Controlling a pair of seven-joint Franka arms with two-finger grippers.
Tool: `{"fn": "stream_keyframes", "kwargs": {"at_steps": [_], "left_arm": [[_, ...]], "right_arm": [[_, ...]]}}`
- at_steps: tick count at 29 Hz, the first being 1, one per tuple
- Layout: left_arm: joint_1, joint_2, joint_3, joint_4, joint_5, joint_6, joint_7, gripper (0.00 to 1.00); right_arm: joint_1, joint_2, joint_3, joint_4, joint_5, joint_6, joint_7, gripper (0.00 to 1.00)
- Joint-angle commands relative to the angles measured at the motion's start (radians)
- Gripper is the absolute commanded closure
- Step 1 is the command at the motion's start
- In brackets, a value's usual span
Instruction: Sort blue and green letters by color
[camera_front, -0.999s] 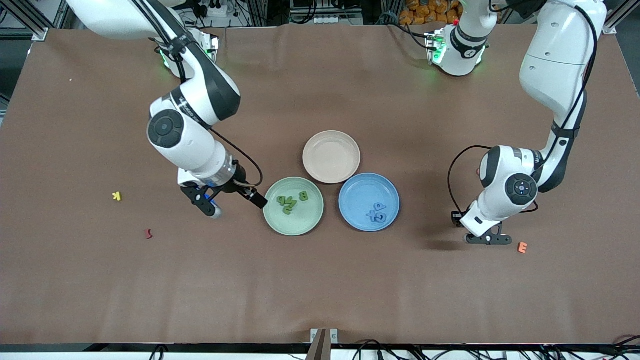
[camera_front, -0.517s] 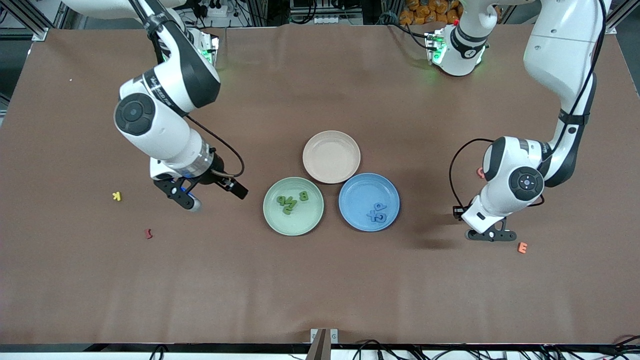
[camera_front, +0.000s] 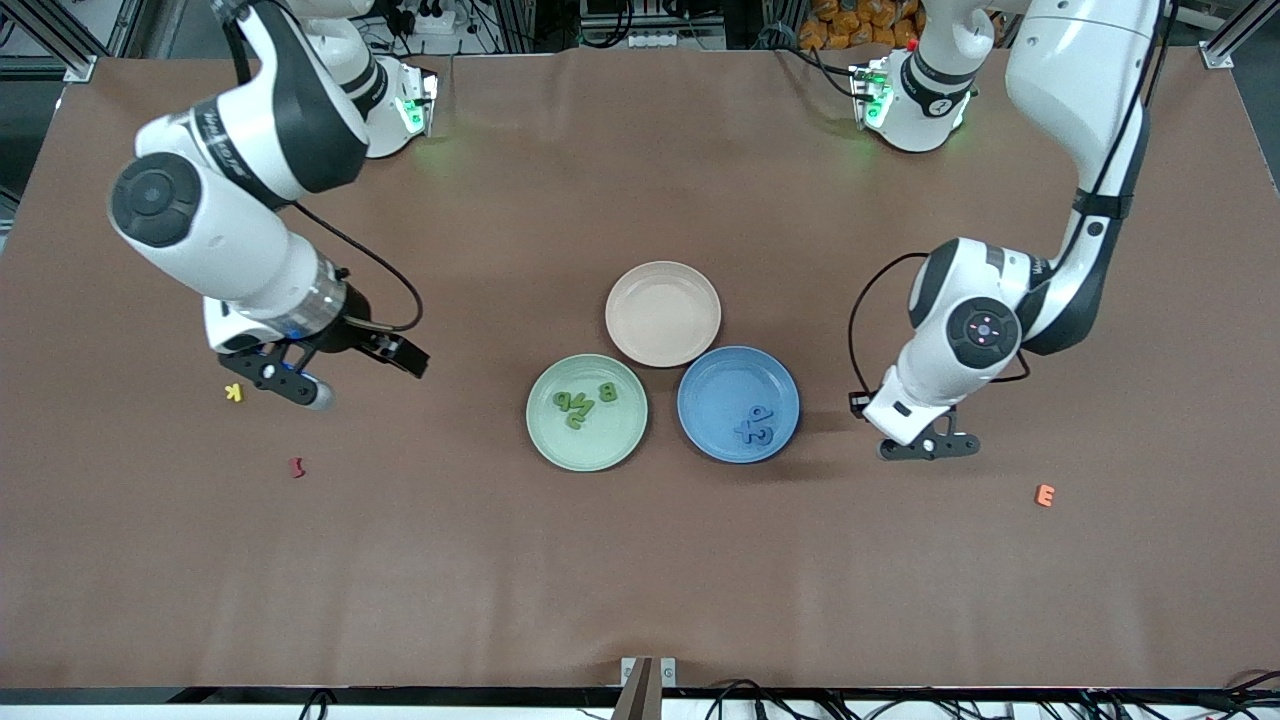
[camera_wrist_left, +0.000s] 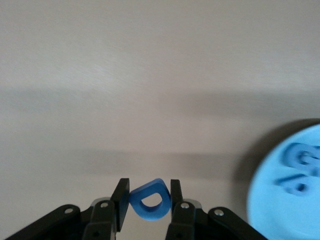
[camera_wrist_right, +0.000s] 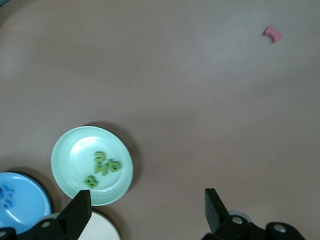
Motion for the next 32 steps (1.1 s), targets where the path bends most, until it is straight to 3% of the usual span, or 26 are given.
{"fn": "stream_keyframes", "kwargs": {"at_steps": [1,20,32], "left_arm": [[0.009,-0.098,0.001,-0.034,-0.026,-0.074,0.011,0.0],[0.011,-0.291,0.059,-0.055,-0.021,-0.306,0.017,0.0],[0.009,-0.357,0.07,-0.063,-0.02,-0.366,0.011,0.0]], "right_arm": [[-0.003,0.002,0.001,0.006,0.002,-0.001,-0.01,0.0],[-0.008,0.002,0.001,0.018,0.0,-0.009,-0.008,0.0],[-0.011,0.002,0.0,0.029,0.002,-0.015,-0.008,0.0]]}}
